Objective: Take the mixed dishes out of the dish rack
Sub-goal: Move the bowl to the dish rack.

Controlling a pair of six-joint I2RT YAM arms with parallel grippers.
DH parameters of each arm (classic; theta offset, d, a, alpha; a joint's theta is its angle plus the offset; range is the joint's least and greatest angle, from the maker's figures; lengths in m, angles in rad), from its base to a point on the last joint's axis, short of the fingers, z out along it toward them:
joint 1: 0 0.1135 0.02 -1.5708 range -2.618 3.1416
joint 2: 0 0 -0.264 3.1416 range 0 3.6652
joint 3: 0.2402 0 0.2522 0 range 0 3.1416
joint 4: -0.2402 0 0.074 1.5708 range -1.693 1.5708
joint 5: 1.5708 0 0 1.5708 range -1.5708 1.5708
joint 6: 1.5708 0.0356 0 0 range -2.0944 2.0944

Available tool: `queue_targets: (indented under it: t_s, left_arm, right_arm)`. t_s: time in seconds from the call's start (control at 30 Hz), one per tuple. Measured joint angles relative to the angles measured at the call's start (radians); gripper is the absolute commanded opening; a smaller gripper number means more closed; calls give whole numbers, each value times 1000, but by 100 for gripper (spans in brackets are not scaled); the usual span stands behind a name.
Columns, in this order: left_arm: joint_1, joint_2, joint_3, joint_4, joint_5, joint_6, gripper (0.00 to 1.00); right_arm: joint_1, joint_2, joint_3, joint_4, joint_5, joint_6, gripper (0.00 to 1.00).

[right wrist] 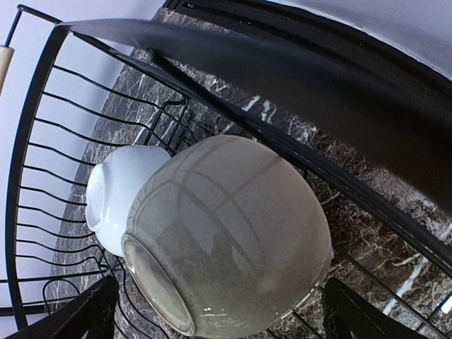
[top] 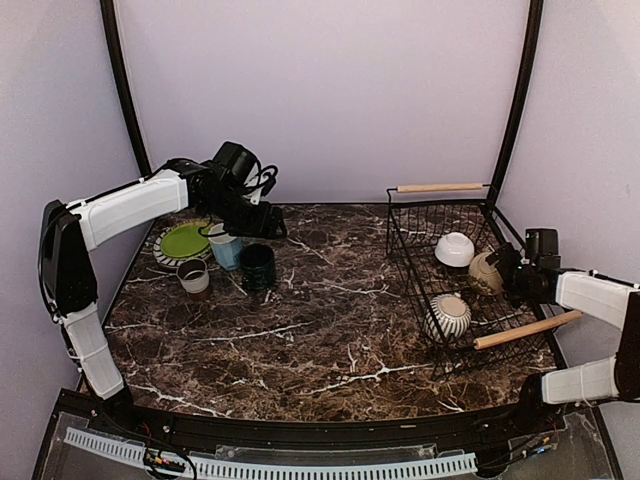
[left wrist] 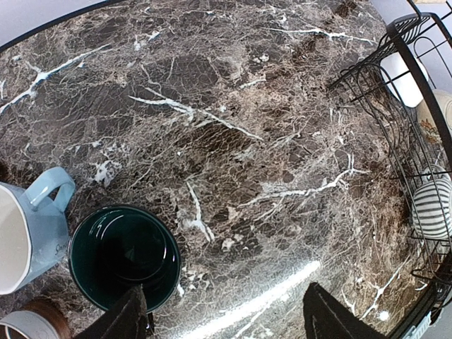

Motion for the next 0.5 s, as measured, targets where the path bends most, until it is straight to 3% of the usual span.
queue_targets:
  t_s: [0.3, 0.5]
  left_arm:
    - [0, 0, 0, 0, 3, 0, 75]
    - [0, 0, 0, 0, 3, 0, 75]
  right_arm:
    - [0, 60, 4, 105, 0, 9, 99]
    - [11, 58, 52, -19, 8, -61, 99]
